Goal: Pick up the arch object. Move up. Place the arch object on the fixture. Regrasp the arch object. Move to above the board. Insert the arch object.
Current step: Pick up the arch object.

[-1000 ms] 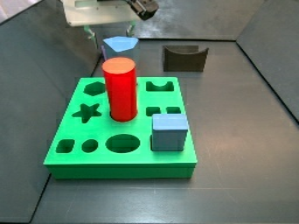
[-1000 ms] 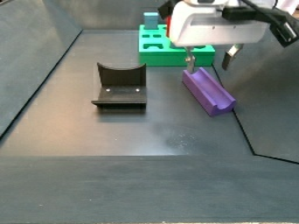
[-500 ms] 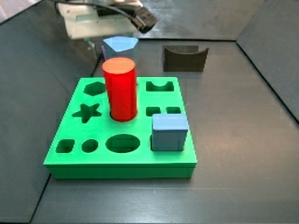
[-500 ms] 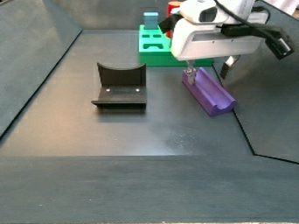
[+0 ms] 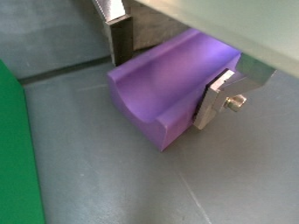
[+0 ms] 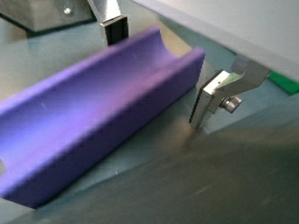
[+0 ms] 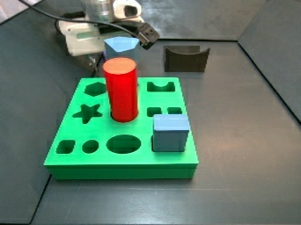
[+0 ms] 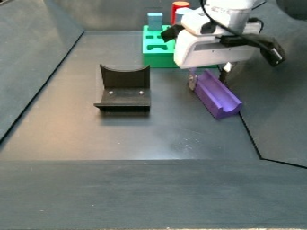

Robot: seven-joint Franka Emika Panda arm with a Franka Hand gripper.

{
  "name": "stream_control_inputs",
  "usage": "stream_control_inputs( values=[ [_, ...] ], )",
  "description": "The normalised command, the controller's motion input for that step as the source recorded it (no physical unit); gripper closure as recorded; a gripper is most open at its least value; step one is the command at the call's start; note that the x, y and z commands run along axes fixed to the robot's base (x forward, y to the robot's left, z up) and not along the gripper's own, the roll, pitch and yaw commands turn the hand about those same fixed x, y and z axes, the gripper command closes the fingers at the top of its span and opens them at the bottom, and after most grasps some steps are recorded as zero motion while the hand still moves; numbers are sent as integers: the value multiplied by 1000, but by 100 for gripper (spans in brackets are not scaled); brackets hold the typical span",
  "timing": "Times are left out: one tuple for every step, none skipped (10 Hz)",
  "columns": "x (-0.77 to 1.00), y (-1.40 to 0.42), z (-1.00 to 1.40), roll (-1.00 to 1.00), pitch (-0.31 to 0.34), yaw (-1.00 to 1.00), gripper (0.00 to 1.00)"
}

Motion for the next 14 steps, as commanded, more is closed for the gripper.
stream_control_inputs(
  values=[
    [0,-9,-260,-76,-164,0,0],
    [0,0,-240,-119,-189,6,0],
    [0,-20,0,10,-3,40,0],
    [0,0,0,0,0,0,100],
    [0,0,0,0,0,0,100],
    [0,0,0,0,0,0,100],
    [0,0,0,0,0,0,100],
    [0,0,0,0,0,0,100],
    [0,0,0,0,0,0,100],
    [0,0,0,0,0,0,100],
    [0,0,0,0,0,0,100],
    [0,0,0,0,0,0,100],
    [0,0,0,0,0,0,100],
    [0,0,0,0,0,0,100]
  ],
)
